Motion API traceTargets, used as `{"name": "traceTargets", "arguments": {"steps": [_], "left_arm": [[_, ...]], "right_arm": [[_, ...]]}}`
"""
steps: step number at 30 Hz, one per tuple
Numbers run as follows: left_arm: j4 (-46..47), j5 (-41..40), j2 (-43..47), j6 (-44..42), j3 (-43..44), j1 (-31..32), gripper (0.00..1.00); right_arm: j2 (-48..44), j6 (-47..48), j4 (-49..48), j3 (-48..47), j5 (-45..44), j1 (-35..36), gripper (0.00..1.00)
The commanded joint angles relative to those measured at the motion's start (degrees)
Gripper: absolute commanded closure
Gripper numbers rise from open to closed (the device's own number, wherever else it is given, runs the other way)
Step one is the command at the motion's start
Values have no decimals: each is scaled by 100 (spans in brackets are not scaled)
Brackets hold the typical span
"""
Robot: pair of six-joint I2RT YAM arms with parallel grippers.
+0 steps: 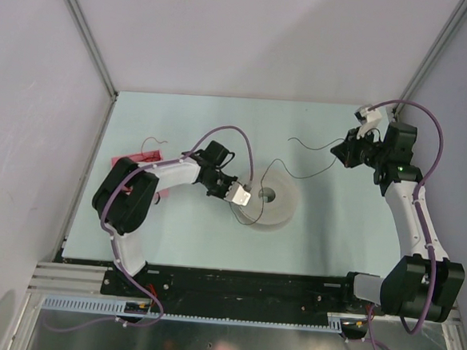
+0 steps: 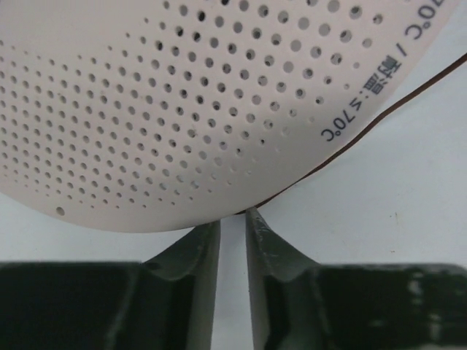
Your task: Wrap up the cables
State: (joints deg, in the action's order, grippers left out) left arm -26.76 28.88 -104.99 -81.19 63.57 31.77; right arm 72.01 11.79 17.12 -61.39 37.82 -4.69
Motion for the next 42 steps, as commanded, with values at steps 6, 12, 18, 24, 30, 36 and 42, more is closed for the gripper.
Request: {"name": "traceTargets", "arguments": {"steps": [6, 12, 18, 24, 30, 36, 42], "left_arm": [[-325, 21, 23, -175, 45, 72, 98], [-449, -145, 429, 244, -244, 186, 100], [-457, -163, 926, 510, -633, 176, 67], [-426, 299, 1469, 289, -951, 232, 35], [-287, 341, 1197, 724, -639, 348, 34], [-277, 33, 751, 861, -361, 358, 36], [-272, -60, 534, 754, -324, 387, 39]], "right_arm": [[-36, 356, 275, -34, -63, -82, 100], [-149, 553, 390, -40, -21, -131, 100], [-201, 645, 481, -40, 86, -138, 100], [-159, 622, 443, -38, 153, -131, 100], [-146, 653, 478, -36, 166, -134, 100], [-153, 632, 462, -40, 185, -138, 100], [-110, 650, 477, -35, 181, -146, 100]]}}
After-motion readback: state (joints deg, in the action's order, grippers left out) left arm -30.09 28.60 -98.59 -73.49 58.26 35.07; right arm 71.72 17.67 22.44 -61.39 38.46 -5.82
